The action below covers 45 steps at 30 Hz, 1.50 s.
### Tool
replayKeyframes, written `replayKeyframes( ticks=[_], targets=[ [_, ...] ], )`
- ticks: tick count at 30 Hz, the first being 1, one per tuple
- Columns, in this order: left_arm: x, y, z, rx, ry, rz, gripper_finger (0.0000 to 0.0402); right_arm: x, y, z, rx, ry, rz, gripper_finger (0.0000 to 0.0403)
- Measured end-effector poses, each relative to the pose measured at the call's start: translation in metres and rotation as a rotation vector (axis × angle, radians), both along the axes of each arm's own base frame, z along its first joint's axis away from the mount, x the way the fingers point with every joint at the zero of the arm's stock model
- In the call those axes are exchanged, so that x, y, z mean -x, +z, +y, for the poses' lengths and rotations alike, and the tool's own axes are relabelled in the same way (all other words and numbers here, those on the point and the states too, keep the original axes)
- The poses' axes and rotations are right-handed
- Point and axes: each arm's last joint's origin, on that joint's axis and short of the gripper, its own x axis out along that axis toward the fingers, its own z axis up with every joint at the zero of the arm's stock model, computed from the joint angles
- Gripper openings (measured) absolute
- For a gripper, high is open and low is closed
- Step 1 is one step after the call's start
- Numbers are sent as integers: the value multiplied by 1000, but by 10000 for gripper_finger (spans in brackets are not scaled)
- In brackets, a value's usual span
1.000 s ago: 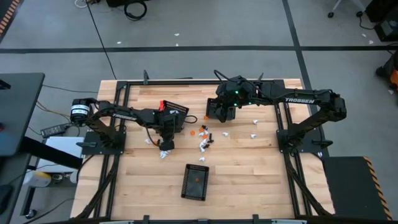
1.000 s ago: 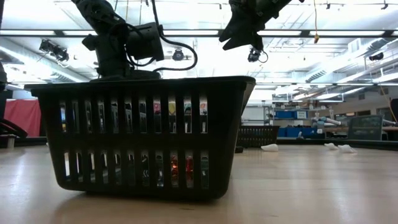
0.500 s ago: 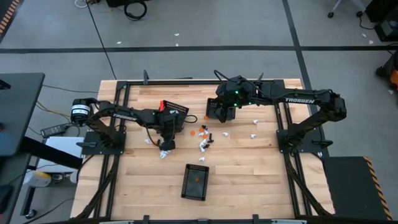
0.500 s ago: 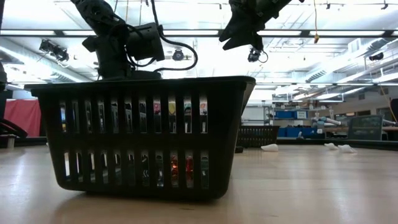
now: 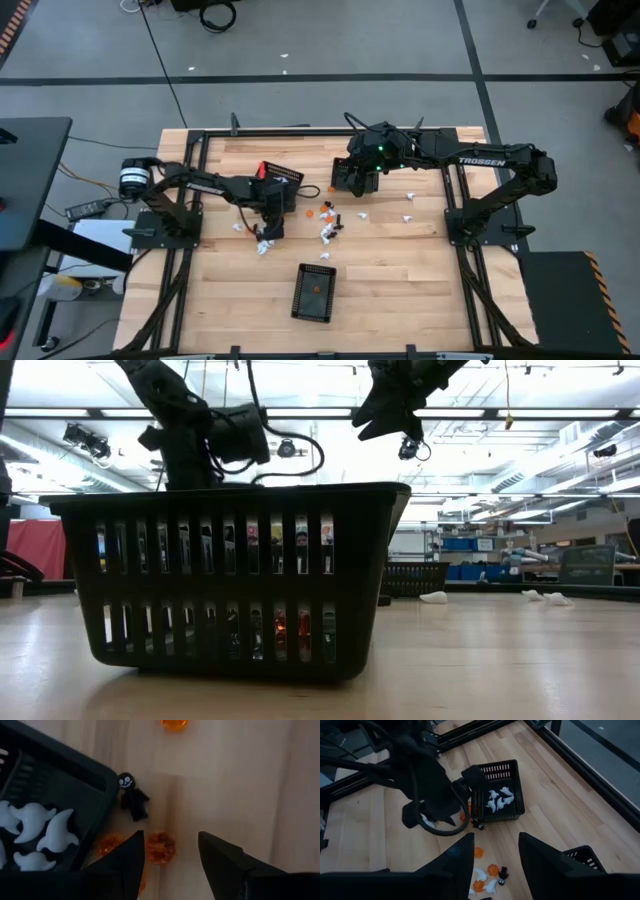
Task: Sort Halloween decoration
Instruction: Put the orange pumpkin toy into the bottom black basket
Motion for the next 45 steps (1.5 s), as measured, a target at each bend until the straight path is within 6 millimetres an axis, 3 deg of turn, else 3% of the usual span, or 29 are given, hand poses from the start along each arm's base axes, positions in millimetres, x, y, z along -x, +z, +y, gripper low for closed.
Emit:
replayKeyframes(
  ticks=[8, 19, 27, 38, 45],
  targets=[
    [-3, -17, 4, 48, 27, 62, 184, 0, 0, 0, -3, -2, 0, 160],
    [-1, -17, 3, 67, 23, 78, 88, 0, 0, 0, -2, -1, 0, 160],
    [0, -16, 3, 68, 26, 75, 88, 0, 0, 0, -2, -2, 0, 160],
    [10, 3, 2, 74, 43, 49, 86, 1, 0, -3, 3, -9, 1, 160],
    [12, 8, 1, 77, 45, 33, 60, 1, 0, -4, 13, -3, 3, 160]
  ],
)
